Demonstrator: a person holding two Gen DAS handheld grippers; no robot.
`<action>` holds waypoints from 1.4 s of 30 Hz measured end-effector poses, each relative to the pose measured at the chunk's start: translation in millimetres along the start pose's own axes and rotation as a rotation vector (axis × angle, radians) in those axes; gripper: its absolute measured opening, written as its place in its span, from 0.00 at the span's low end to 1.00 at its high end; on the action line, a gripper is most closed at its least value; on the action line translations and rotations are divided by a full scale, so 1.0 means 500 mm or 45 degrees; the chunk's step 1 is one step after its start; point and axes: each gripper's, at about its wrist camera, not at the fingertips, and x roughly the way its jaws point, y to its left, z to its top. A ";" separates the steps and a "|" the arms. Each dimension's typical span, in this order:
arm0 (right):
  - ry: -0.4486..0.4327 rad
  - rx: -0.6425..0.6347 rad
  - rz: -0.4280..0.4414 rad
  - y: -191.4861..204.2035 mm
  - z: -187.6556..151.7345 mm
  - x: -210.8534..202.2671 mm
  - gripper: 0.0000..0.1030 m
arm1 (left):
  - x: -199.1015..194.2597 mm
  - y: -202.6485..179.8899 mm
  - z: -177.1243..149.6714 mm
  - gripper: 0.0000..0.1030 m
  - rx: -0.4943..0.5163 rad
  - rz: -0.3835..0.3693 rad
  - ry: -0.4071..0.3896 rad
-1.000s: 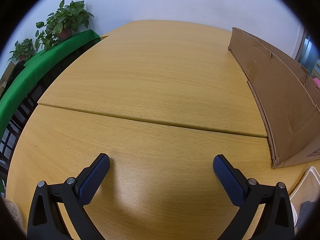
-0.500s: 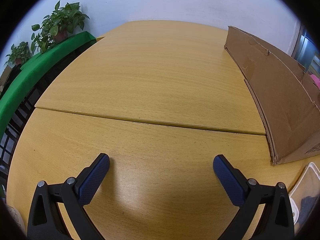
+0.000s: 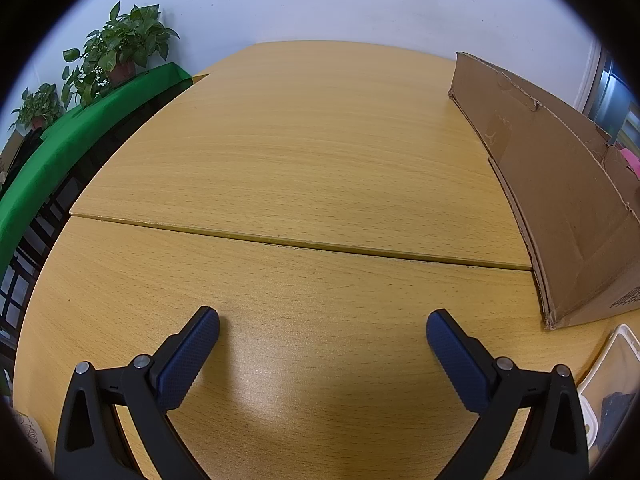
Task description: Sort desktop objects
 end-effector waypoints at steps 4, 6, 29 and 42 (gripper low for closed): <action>0.054 -0.061 0.060 0.003 -0.017 -0.011 1.00 | 0.003 -0.002 0.004 1.00 -0.009 0.005 0.000; 0.052 -0.098 0.152 0.011 -0.041 -0.040 1.00 | 0.001 -0.003 0.001 1.00 -0.005 0.004 0.000; -0.228 -0.834 1.029 0.274 -0.378 -0.561 1.00 | -0.486 -0.287 -0.202 1.00 0.061 -0.377 -0.282; 0.051 -1.048 1.272 0.454 -0.537 -0.529 0.76 | -0.313 -0.324 -0.265 0.99 -0.109 -0.601 0.103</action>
